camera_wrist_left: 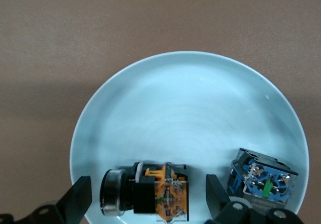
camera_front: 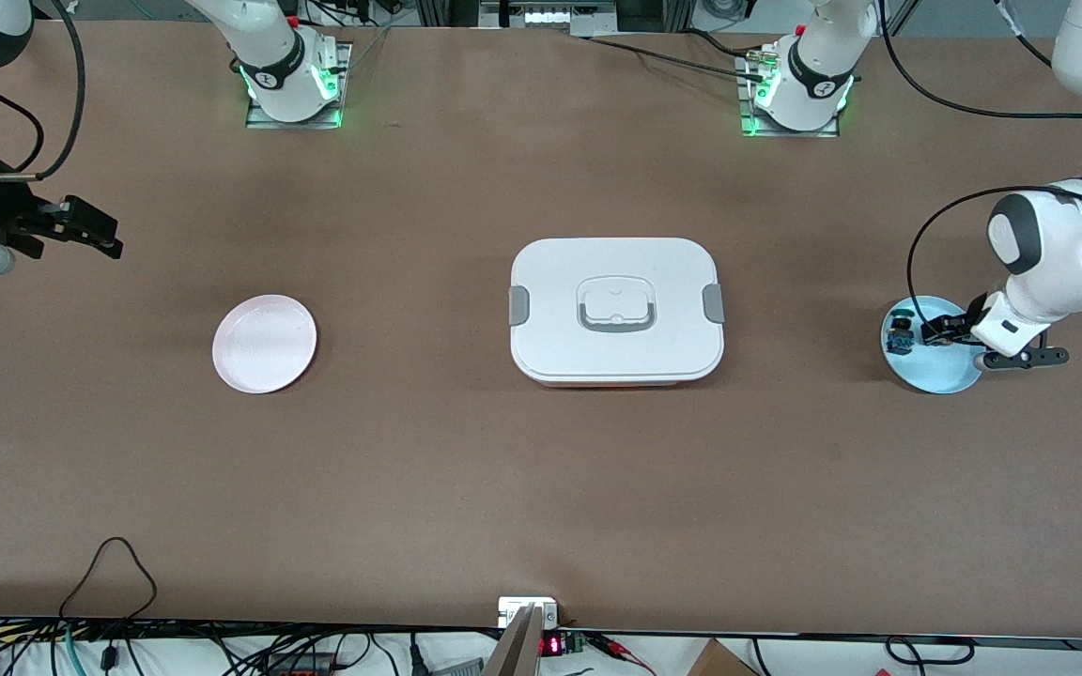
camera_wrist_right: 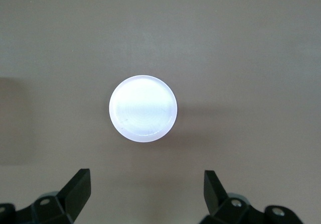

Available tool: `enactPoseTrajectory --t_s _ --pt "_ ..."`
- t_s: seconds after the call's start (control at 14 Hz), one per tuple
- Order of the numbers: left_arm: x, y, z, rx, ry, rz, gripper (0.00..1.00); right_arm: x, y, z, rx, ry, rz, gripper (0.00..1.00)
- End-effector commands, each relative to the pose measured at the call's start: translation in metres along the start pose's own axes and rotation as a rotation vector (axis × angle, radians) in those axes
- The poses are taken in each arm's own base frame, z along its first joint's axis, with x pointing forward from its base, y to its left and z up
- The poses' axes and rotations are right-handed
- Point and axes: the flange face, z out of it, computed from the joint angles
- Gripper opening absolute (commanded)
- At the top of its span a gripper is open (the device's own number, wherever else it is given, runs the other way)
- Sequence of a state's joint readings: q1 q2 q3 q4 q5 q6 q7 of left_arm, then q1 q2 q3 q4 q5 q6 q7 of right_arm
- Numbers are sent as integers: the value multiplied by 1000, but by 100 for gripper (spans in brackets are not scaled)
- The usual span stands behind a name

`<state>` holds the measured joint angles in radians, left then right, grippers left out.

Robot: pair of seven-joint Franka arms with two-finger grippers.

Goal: Transfer orange switch to right arm and place
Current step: 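Close the left gripper on the orange push-button switch in the dish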

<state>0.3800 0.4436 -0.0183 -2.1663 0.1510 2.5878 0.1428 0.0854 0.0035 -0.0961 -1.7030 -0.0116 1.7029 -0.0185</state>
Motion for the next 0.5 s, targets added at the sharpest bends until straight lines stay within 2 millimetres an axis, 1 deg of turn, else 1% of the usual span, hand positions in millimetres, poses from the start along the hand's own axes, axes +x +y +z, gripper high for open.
enactPoseTrajectory --t_s 0.0,0.07,0.14,0.21,0.29,0.36,0.43 --pt "-3 -6 5 4 4 15 100 0 10 1 16 -1 15 100" --pt "-5 -7 7 1 -1 13 100 -1 11 1 16 -1 16 100" --pt "-6 -7 8 1 -3 13 100 -1 6 0 15 2 8 100" --pt "-5 -8 7 2 -2 23 97 -1 2 -2 15 5 1 100" --pt "-6 -9 8 1 -5 64 85 0 1 -3 15 8 -2 100" --pt "-6 -10 8 0 -3 80 80 -1 0 -5 15 12 -4 100" --pt "-7 -10 8 0 -5 80 78 -1 1 -4 15 10 -2 100"
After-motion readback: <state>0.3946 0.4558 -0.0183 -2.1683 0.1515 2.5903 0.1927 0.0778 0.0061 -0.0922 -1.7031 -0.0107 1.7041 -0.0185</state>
